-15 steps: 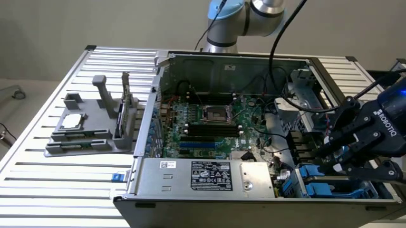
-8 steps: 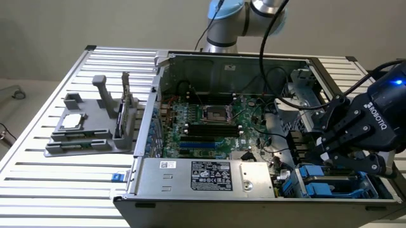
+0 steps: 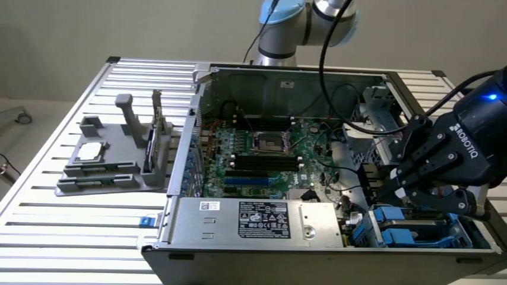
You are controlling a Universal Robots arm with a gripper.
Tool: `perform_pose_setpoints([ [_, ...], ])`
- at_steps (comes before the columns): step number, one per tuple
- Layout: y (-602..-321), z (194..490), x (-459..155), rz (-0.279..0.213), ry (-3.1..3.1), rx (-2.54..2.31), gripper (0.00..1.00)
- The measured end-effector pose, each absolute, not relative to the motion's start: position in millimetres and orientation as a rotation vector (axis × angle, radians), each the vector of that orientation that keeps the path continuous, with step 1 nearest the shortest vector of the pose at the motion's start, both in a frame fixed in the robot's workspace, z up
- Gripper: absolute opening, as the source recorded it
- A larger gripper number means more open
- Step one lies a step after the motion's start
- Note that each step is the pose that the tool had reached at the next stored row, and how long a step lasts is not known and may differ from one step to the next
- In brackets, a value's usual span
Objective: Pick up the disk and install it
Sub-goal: 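Insert the second disk wire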
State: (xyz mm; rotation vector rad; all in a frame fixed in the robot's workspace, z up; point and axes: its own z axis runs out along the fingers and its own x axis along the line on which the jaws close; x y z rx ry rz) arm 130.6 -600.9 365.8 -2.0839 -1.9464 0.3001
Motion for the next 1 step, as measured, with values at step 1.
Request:
perform_pose_setpoints([
  [1, -600.9, 365.8, 130.6, 0.300, -1.947, -2.084, 0.11],
])
